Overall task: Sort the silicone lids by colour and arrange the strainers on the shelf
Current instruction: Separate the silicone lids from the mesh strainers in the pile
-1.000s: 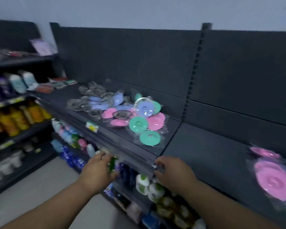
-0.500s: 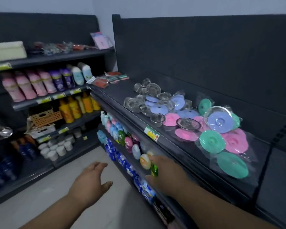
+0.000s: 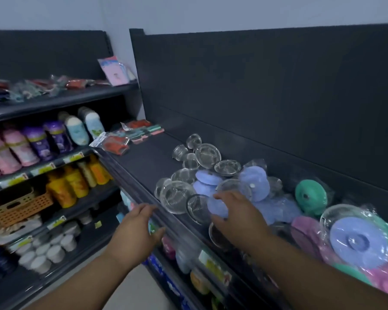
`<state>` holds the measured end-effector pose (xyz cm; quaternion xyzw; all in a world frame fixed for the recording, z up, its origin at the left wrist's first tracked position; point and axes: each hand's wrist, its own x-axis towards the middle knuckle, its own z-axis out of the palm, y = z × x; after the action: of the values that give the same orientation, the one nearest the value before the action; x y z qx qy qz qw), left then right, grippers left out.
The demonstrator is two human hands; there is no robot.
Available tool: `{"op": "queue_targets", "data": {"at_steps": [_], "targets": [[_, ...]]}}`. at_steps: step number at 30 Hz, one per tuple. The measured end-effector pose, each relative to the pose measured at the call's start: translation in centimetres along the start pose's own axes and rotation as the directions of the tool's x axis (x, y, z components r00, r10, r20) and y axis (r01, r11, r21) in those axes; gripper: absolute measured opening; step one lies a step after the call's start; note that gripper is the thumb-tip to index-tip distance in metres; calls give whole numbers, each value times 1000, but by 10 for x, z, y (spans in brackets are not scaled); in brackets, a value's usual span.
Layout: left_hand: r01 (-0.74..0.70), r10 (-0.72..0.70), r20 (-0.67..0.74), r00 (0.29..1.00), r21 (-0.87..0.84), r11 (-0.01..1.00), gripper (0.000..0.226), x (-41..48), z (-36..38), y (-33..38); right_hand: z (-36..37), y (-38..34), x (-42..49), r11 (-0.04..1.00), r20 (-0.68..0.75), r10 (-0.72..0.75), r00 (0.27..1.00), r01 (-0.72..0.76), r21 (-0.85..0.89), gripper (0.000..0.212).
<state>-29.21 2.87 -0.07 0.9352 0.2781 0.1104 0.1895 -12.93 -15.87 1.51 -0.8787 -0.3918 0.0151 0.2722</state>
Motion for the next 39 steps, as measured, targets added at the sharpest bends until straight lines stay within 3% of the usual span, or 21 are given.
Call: {"op": "queue_targets", "data": {"at_steps": [5, 7, 11, 15, 20, 23, 26, 30, 35, 39], "targets": [[-143, 140, -38, 989, -95, 985, 54, 103, 8, -7, 15, 28, 51, 982, -16, 186, 982, -187, -27, 48], [-234, 237, 10, 971, -114, 965, 63, 144, 20, -10, 21, 35, 64, 952, 18, 305, 952, -304, -41, 62], [-487, 486, 210, 848, -50, 872, 109, 192, 56, -19, 35, 33, 79, 881, 161, 469, 869, -448, -148, 103], [-640, 609, 265, 748, 44, 767, 108, 230, 66, -31, 40, 25, 92, 832, 103, 553, 826, -544, -109, 106], [-633, 592, 295, 750, 62, 772, 99, 269, 62, -27, 45, 21, 98, 777, -109, 626, 772, -629, 7, 88], [-623, 607, 220, 764, 6, 782, 85, 280, 59, -16, 42, 17, 99, 783, -203, 617, 761, -619, 58, 77], [-602, 601, 284, 747, -94, 793, 59, 282, 60, 7, 39, 16, 97, 777, -240, 621, 746, -626, 68, 81], [-536, 554, 363, 749, -159, 829, 55, 282, 66, 32, 33, 16, 90, 746, -235, 661, 713, -657, 105, 82], [-393, 499, 371, 783, -327, 859, 58, 281, 75, 45, 21, 18, 84, 646, -177, 736, 653, -601, 470, 47], [-323, 435, 359, 826, -331, 886, 48, 283, 76, 49, 13, 24, 83, 432, -114, 784, 610, -404, 806, 23]]}}
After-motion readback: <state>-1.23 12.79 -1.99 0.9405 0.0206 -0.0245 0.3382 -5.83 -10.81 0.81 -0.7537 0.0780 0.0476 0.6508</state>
